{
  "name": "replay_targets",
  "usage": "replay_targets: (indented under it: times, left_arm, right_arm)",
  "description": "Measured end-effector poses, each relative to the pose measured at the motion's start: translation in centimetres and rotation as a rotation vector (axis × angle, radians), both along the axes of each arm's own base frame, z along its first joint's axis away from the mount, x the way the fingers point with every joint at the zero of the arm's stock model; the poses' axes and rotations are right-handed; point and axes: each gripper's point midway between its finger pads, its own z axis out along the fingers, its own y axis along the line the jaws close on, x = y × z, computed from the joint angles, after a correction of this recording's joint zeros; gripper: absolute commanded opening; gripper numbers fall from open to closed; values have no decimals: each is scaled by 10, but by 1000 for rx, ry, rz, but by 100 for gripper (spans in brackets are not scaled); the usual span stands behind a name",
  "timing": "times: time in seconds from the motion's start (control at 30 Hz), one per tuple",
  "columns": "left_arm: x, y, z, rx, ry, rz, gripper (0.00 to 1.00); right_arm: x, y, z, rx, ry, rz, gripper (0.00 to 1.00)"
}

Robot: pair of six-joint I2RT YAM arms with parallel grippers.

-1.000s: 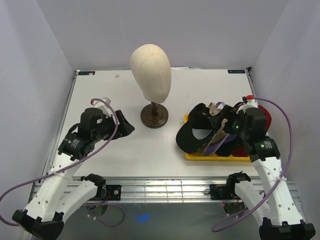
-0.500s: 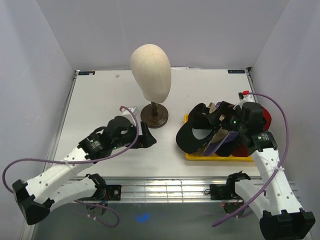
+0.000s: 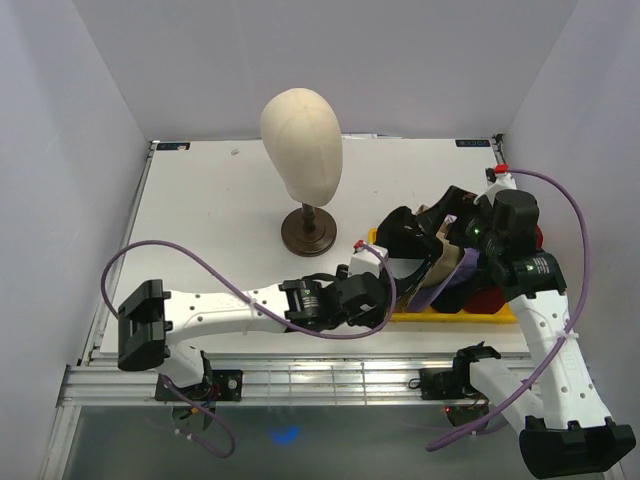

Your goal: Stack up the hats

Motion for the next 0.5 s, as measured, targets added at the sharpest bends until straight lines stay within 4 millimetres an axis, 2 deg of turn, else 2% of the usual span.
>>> replay_targets:
  times: [0.23,0.5]
  left_arm:
    - [12,-29,-7,68,-87,-4,72]
    - [19,-47,-21,148,-150,-29,68]
  right_arm:
    - [-1,0,14,4,-20,1,94]
    - [-3,0,17,7,-18,2,94]
